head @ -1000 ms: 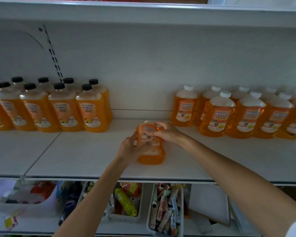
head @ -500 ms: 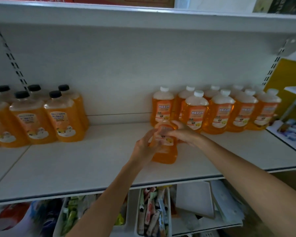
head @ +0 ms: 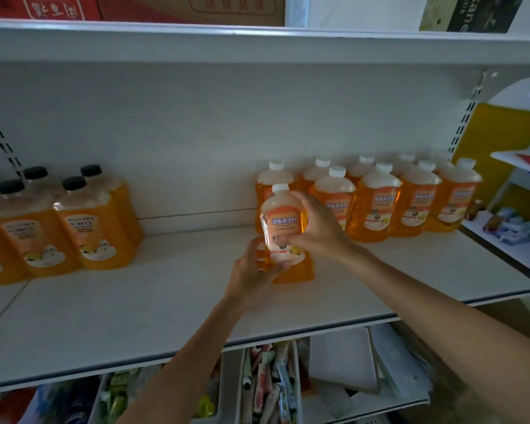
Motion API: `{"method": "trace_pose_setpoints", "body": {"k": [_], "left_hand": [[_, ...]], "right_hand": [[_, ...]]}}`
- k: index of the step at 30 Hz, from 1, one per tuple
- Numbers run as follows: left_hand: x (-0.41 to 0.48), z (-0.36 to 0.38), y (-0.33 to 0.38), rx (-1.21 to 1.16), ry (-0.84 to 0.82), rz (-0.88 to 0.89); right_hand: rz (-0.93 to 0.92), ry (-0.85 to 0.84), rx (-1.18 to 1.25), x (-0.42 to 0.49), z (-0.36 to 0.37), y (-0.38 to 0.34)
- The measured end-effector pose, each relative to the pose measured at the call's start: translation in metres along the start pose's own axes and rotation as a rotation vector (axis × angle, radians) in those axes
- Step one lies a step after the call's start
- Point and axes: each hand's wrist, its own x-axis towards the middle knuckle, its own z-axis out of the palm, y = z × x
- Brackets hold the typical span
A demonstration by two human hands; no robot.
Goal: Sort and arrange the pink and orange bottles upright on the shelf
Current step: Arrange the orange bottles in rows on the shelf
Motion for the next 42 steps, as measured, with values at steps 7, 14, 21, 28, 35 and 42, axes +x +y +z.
{"method": "trace_pose_setpoints", "body": {"k": [7,14,21,28,35,42], "left_hand": [[0.008,0.011,0.003,0.001,0.083,0.078],[0.017,0.014,0.000,0.043,0.091,0.094],[0.037,0.016,-0.008,0.140,0.149,0.067],[0.057,0.013,-0.004,0.251,0.132,0.036],[0.071,0.017,-0.001,0.048,0.135,0.017],[0.083,0.036,-0.005,-0.061,0.158,0.057]], "right_hand": [[-0.167,0.125,-0.036,-0.012,0.001,0.006],[-0.176,0.099,-0.056,-0.008,-0.003,0.015],[-0.244,0.187,-0.315,0.005,0.004,0.021],[-0.366,0.175,-0.573,0.023,-0.018,0.036],[-0.220,0.172,-0.527,0.033,-0.039,0.064],[-0.274,0.165,-0.481,0.036,-0.041,0.078]]}}
